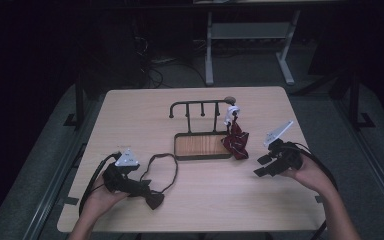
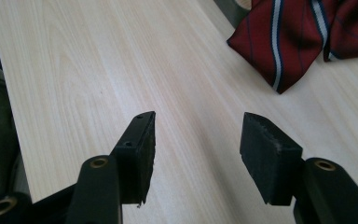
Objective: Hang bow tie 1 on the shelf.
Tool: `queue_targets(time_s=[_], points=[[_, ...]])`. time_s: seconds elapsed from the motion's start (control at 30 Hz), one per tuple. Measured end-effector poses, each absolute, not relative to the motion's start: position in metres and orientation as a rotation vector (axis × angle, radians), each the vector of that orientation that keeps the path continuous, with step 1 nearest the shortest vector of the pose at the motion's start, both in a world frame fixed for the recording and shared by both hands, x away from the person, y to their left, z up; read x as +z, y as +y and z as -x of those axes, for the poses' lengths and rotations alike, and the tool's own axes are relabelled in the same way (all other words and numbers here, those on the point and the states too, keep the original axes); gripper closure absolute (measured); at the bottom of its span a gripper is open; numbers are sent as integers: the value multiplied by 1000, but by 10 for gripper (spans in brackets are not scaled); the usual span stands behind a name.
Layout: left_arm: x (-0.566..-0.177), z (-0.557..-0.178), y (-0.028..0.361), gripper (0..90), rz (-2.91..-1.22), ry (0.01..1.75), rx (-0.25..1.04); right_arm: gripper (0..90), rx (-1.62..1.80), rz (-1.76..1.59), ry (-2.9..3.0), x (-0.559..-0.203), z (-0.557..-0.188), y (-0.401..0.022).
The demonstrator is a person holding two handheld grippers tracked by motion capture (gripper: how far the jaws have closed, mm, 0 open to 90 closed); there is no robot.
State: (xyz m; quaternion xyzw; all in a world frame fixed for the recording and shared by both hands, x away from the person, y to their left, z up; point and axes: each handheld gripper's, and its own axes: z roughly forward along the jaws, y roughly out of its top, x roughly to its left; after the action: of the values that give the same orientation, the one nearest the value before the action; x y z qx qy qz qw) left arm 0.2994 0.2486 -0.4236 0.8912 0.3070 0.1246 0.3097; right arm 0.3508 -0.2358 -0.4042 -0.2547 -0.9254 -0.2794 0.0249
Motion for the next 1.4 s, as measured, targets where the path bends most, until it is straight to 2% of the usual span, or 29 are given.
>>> queue_targets(time_s=[0.67,1.4], points=[[-416,-326,243,325,-2402,836,318,442,-862,820,-2839,-425,-330,-244],[-416,-367,221,502,-2522,844,276,440,-902,820,-2867,-427,-316,-244]])
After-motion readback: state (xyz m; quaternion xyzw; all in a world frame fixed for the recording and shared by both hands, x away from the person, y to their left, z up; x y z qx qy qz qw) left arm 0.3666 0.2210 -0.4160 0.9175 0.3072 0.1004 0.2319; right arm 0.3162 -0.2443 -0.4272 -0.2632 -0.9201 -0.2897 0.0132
